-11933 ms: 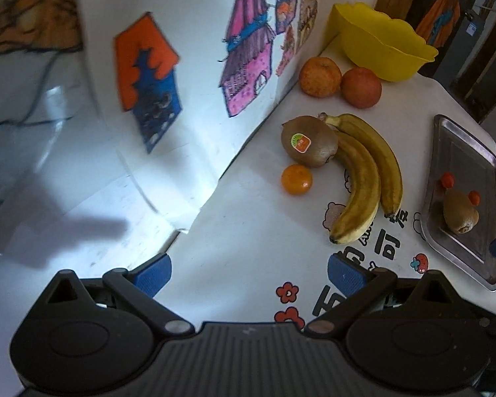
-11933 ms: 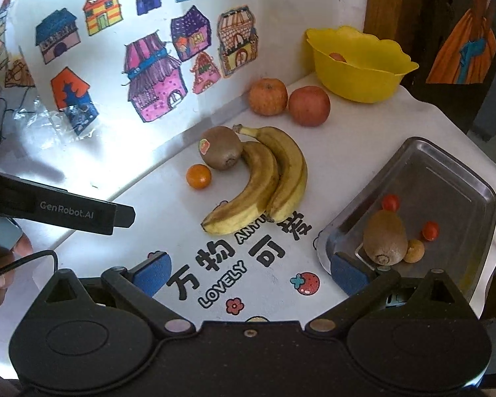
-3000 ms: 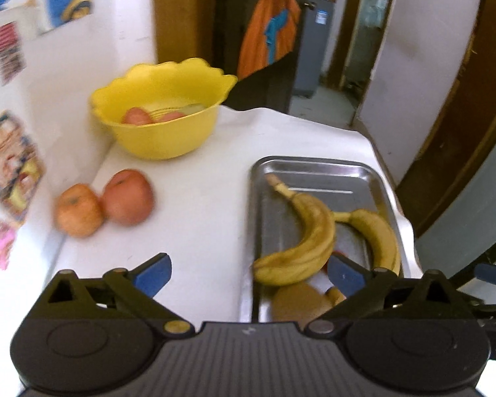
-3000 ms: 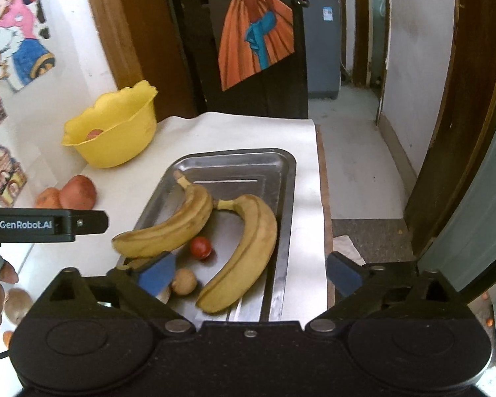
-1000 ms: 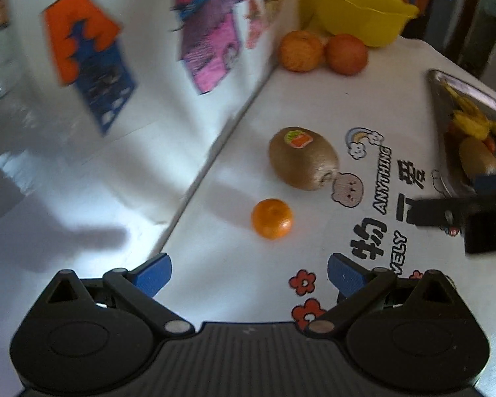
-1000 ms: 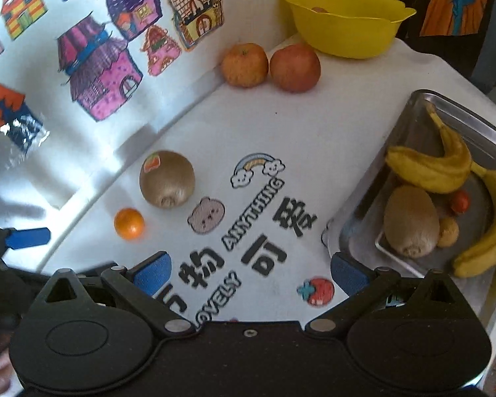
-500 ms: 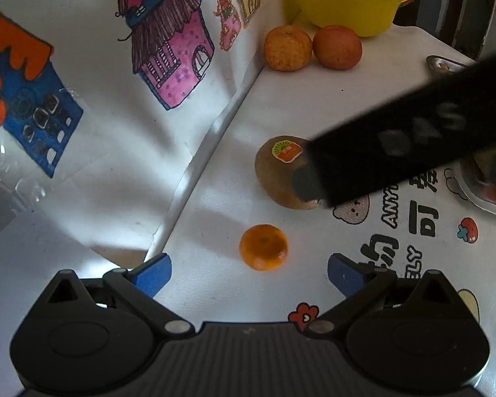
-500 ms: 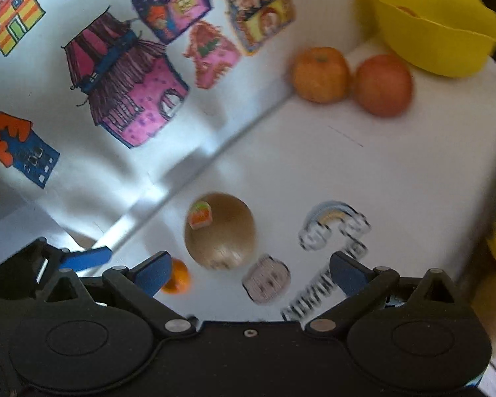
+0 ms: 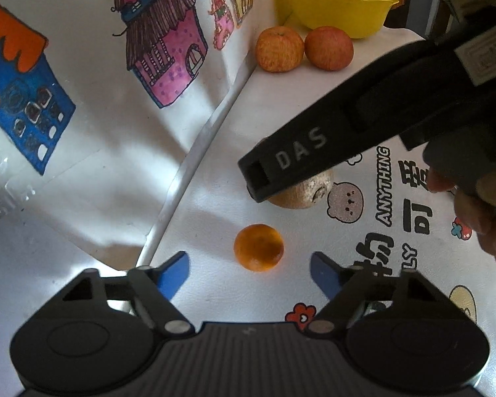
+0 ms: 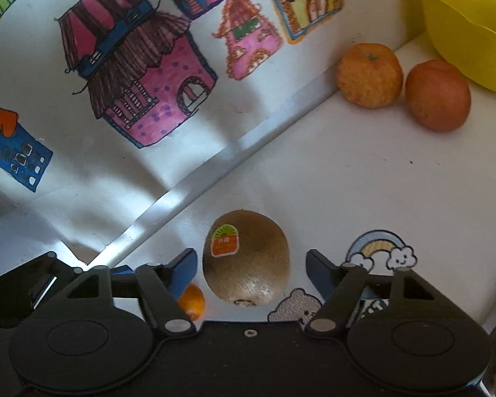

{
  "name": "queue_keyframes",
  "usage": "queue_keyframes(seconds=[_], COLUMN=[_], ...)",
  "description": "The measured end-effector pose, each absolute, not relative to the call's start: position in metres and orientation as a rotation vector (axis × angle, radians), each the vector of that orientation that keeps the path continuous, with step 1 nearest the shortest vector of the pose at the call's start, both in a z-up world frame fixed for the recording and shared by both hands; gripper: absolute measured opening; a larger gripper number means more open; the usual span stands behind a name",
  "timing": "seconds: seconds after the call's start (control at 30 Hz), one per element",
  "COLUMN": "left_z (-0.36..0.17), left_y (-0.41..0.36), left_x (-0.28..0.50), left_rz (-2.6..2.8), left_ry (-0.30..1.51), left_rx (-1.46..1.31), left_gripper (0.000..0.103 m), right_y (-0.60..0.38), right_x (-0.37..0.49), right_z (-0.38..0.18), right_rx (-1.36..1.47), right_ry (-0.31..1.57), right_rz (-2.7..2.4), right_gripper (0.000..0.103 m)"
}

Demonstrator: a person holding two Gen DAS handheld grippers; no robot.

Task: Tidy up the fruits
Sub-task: 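Close the right tool on the kiwi while the left tool grips the small orange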

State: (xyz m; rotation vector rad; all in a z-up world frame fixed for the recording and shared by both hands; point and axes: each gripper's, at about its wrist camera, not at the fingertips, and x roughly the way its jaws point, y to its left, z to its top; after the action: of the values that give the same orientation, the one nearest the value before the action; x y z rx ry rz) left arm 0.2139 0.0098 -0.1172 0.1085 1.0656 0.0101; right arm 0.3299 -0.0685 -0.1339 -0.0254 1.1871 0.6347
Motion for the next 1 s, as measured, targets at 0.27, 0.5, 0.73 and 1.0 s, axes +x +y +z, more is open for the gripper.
queue_keyframes(seconds=[0.27,0.5,0.73,1.0], left_z=[-0.12,-0.123,-0.122,-0.121], left_y=[0.016,0.017,0.008,0.004], left_x=[0.223,0.229,0.233,0.23], left_rz=[-0.001,-0.012,-0.024,-0.045], left_ry=[1.078,1.079,1.074,1.075], left_rx=[0.104,0.101,0.11,0.1], left_gripper=[0.058,0.046,0.037,0.036], right_y=[-0.066,-0.066,-0.069,-0.089], right_x=[0.329,0.33,0.325,0.323], right_z=[-0.139,-0.141,-0.141,-0.137], right_rx=[-0.021,-0.01,-0.016,0.015], right_ry=[1.193,1.185,1.164,1.159], right_rz=[0.636,0.636,0.637,0.602], right_gripper=[0.06,0.06,0.058,0.058])
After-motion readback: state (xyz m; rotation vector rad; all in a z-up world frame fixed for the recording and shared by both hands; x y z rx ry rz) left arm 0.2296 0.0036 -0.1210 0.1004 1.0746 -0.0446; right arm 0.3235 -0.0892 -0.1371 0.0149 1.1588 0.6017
